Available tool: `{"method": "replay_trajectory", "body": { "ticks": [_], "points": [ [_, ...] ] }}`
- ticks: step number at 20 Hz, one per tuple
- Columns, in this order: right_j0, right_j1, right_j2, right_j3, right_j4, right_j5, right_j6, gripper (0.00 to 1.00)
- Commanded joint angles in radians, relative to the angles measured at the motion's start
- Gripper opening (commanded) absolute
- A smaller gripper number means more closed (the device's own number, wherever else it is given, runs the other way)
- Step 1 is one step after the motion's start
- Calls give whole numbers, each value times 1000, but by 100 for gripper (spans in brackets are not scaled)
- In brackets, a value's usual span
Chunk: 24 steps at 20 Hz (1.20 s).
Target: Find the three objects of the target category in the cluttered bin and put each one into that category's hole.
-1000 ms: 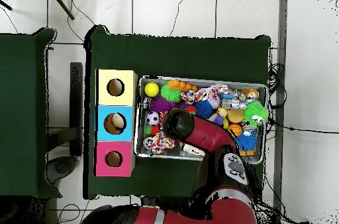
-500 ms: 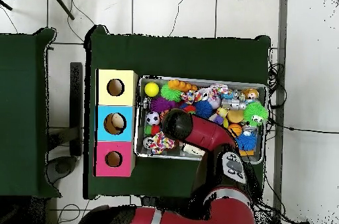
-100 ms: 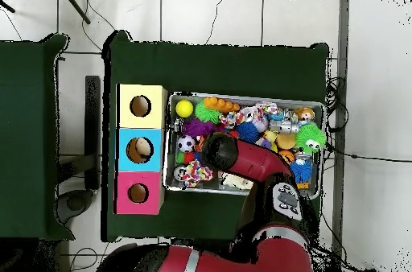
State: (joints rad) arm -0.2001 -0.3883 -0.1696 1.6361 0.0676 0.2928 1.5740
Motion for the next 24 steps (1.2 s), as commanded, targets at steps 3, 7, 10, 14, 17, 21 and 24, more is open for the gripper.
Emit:
{"method": "replay_trajectory", "body": {
  "ticks": [3,7,10,14,17,21,24],
  "points": [
    [-27,95,26,-9,-77,26,75,0],
    [-38,51,54,28,-66,17,89,0],
    [-48,-11,77,79,-51,21,102,0],
    [-61,-43,97,106,-55,5,96,0],
    [-74,-47,116,106,-72,-20,82,100],
    [-84,-50,129,108,-87,-20,63,100],
    [-88,-53,135,111,-94,-17,67,100]
  ]
}}
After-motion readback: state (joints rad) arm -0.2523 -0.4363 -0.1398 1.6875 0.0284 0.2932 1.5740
